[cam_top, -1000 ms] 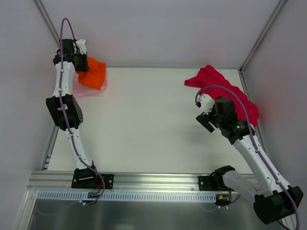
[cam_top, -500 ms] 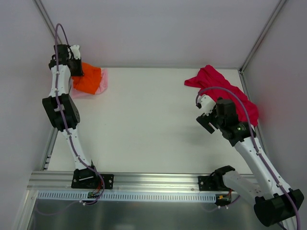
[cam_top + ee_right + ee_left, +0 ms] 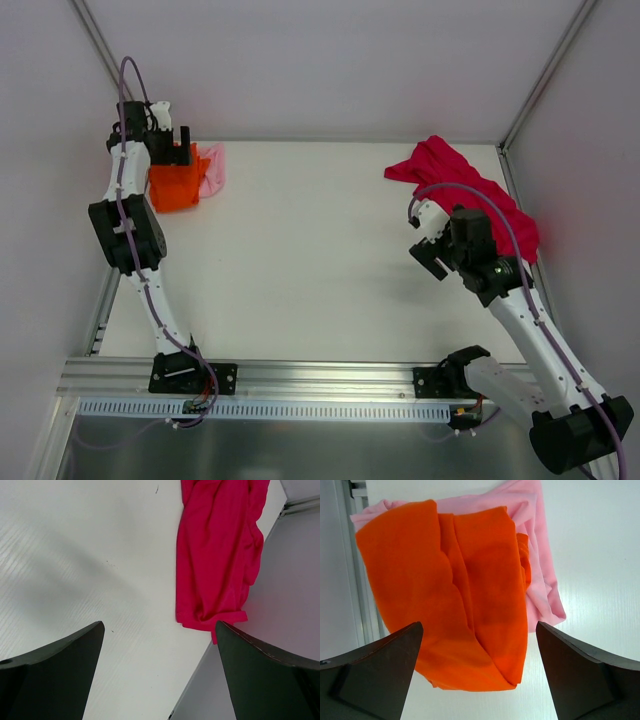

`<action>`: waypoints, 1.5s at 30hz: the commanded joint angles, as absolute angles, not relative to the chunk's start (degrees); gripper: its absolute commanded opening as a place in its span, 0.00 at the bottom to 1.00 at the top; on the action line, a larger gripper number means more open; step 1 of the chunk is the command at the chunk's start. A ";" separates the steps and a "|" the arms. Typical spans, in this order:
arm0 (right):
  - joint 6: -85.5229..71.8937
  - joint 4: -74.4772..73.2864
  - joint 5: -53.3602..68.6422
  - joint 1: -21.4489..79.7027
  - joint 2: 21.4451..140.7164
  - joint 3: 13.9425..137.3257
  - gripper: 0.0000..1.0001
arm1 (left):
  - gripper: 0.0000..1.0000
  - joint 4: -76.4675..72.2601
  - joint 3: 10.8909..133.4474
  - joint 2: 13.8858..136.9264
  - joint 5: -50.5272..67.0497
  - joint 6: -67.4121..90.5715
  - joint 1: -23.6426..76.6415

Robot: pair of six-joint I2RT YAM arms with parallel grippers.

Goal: Fold and stack the t-shirts
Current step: Put the neatly folded tshirt into the corner of the board with the left arm

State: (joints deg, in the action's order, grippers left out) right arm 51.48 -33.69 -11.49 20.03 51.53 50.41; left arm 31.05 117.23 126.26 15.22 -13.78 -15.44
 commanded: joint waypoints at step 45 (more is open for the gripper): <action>48.60 -20.83 -19.60 19.16 57.65 47.02 1.00 | 0.99 21.88 53.25 59.32 45.00 -16.87 -3.17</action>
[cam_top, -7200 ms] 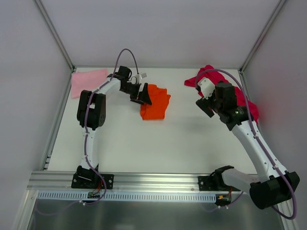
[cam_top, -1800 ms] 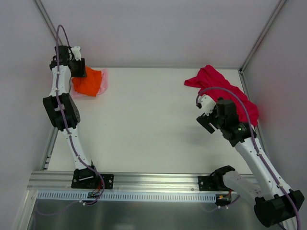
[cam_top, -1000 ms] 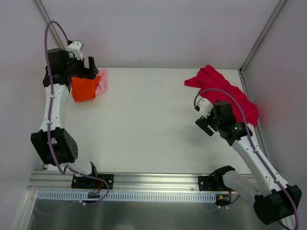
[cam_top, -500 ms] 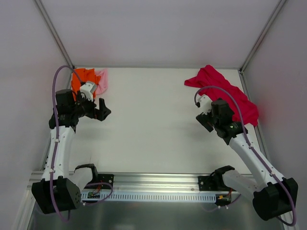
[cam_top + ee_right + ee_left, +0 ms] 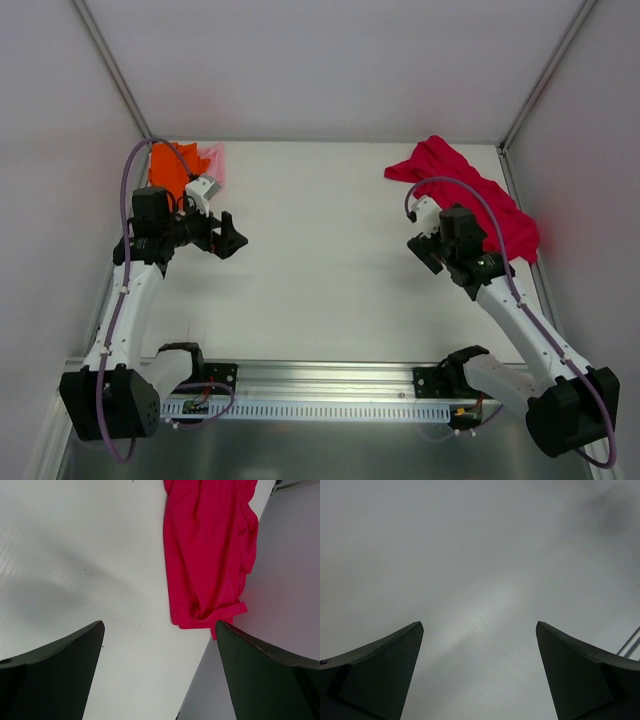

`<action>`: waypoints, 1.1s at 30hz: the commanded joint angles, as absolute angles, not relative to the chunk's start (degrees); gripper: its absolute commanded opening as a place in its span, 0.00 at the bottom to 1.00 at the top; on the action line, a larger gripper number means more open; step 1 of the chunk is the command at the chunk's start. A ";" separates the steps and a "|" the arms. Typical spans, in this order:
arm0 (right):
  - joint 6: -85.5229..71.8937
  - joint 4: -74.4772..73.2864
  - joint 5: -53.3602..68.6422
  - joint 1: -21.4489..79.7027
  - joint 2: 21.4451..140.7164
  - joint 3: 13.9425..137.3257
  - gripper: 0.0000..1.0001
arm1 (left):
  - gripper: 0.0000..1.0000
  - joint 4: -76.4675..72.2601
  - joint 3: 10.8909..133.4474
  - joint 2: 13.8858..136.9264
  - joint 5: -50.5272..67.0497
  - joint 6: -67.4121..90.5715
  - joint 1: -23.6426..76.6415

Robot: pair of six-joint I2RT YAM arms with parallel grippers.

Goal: Fold and stack the t-shirts
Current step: Put the neatly folded tshirt into the corner of the board with the left arm

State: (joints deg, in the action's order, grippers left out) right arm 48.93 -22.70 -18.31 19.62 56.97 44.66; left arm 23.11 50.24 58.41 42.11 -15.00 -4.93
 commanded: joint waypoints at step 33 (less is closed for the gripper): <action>50.01 -17.75 -14.33 19.07 61.44 47.72 1.00 | 0.99 16.70 49.92 60.82 38.67 -16.79 -0.26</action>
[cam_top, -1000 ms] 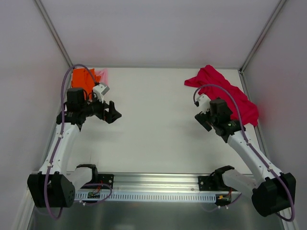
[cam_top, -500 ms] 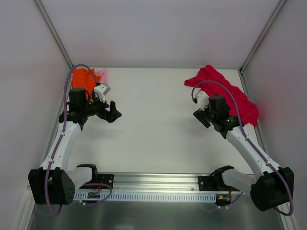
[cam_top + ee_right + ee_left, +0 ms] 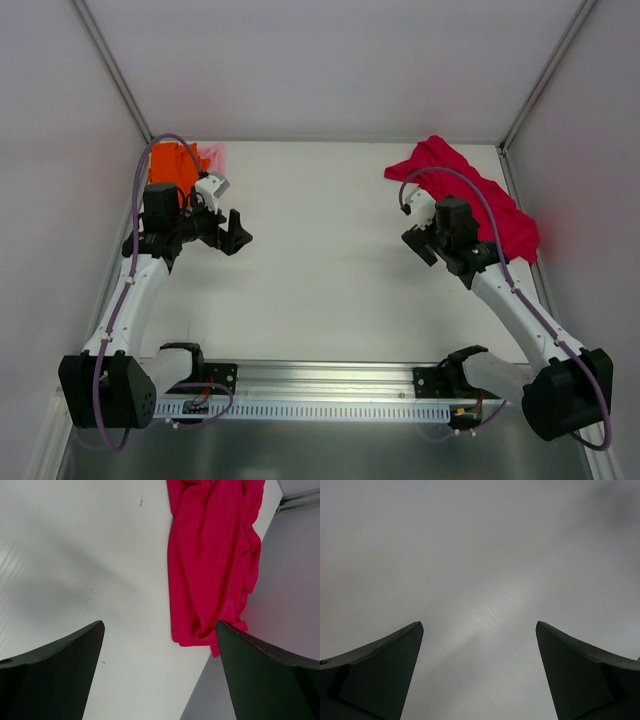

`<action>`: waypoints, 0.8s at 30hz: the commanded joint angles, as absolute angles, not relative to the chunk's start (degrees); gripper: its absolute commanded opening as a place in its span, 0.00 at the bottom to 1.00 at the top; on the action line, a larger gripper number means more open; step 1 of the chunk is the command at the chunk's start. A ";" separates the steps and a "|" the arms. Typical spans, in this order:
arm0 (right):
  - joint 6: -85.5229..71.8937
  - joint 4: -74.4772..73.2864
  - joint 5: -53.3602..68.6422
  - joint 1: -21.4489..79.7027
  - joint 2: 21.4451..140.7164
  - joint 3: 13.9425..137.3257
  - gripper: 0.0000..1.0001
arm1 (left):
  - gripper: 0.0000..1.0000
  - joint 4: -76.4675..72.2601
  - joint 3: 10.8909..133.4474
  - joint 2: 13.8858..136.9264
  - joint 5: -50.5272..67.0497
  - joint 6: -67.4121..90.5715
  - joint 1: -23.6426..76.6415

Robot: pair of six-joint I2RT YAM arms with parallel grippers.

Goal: Fold and stack the t-shirts
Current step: Put the neatly folded tshirt into the corner of the board with the left arm

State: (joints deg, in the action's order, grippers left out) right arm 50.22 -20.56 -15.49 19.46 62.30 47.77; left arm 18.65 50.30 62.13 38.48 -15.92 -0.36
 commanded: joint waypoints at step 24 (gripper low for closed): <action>50.71 -12.66 -14.77 18.81 63.10 45.79 1.00 | 0.99 14.68 49.48 64.07 36.21 -16.44 -0.26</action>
State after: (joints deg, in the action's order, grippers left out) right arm 50.22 -15.84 -14.96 19.31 62.59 45.82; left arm 16.99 49.54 63.70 35.77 -15.90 -0.36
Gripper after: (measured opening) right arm 0.996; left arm 0.987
